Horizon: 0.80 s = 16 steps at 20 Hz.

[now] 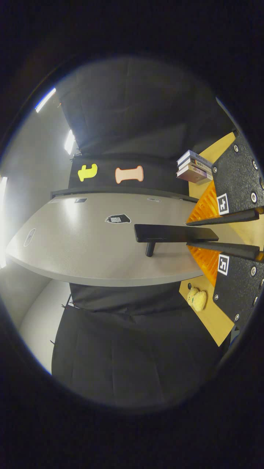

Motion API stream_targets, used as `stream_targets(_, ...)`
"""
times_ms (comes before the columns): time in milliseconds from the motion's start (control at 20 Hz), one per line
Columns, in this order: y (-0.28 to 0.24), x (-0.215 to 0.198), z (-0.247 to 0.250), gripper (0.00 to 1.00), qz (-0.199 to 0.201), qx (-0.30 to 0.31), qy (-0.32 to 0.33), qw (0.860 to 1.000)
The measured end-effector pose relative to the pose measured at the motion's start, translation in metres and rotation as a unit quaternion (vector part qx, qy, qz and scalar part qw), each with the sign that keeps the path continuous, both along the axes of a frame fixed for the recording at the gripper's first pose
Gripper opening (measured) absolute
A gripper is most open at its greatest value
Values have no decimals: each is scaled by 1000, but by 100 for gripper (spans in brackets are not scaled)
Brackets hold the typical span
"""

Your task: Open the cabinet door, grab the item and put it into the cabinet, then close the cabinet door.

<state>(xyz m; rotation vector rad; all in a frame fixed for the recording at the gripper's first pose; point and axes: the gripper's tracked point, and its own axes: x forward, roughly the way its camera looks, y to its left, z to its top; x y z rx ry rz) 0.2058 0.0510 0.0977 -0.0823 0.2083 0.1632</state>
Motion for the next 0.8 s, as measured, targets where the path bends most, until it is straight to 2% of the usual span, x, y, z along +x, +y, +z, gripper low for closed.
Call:
stream_targets(250, -9, 1, 3, 25, -35, -12, -10, 999)
stream_targets(550, -21, 0, 15, 25, -101, -30, -31, 994)
stream_targets(650, -26, 3, 13, 18, -131, -38, -40, 990)
stream_targets(800, -32, -6, 15, 17, -165, -24, -47, 985)
